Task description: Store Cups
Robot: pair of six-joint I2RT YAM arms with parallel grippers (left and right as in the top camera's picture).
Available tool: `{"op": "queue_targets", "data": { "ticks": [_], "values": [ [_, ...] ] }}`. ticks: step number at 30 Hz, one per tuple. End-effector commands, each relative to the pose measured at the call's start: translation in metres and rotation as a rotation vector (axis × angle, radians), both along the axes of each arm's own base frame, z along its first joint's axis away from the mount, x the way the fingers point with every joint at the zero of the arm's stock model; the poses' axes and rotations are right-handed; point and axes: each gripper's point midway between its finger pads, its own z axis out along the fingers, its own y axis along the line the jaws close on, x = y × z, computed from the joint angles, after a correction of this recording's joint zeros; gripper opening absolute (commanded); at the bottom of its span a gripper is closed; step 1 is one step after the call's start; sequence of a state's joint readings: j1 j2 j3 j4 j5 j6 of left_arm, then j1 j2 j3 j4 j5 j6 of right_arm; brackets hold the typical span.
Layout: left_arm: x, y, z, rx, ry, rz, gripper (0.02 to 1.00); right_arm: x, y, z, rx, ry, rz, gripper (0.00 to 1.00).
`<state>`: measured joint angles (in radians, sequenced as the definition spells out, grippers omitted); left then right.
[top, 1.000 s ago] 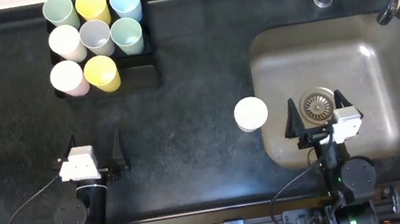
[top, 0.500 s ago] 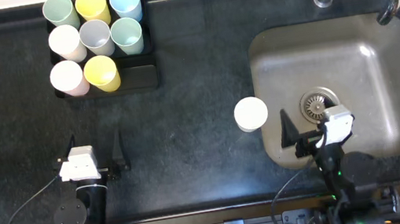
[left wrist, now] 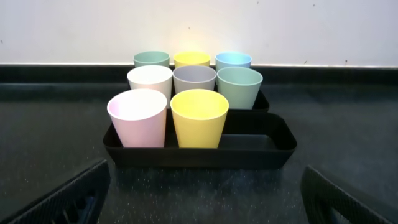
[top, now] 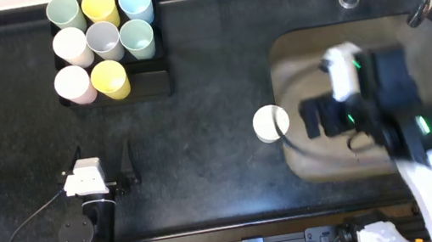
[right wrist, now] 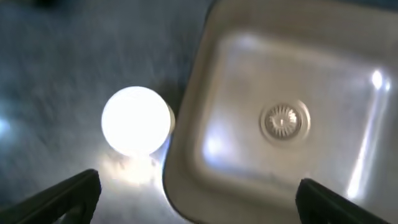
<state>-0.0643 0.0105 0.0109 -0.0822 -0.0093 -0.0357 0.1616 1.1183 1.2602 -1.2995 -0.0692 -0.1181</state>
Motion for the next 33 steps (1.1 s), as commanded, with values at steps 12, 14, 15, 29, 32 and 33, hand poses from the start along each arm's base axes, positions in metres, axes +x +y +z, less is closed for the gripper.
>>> {"op": "queue_targets", "data": {
  "ticks": [12,14,15,29,32,33],
  "values": [
    [0.000,0.000,0.000,-0.018,-0.002,0.005,0.996,0.037,0.033,-0.091,-0.195,0.389,0.383,0.998],
    [0.000,0.000,0.000,-0.017,-0.002,0.005,0.998,0.043,0.035,-0.095,-0.199,0.377,0.393,0.998],
    [0.000,0.000,0.000,-0.017,-0.002,0.005,0.998,0.046,0.036,-0.096,-0.198,0.369,0.393,0.998],
    [0.000,0.000,0.000,-0.017,-0.002,0.005,0.998,0.055,0.041,-0.130,-0.196,0.443,0.430,0.998],
    [0.000,0.000,0.000,-0.018,-0.002,0.005,0.998,0.056,0.042,-0.136,-0.198,0.453,0.438,0.996],
    [0.000,0.000,0.000,-0.017,-0.002,0.005,0.998,0.056,0.042,-0.136,-0.198,0.453,0.441,0.998]
  ]
}}
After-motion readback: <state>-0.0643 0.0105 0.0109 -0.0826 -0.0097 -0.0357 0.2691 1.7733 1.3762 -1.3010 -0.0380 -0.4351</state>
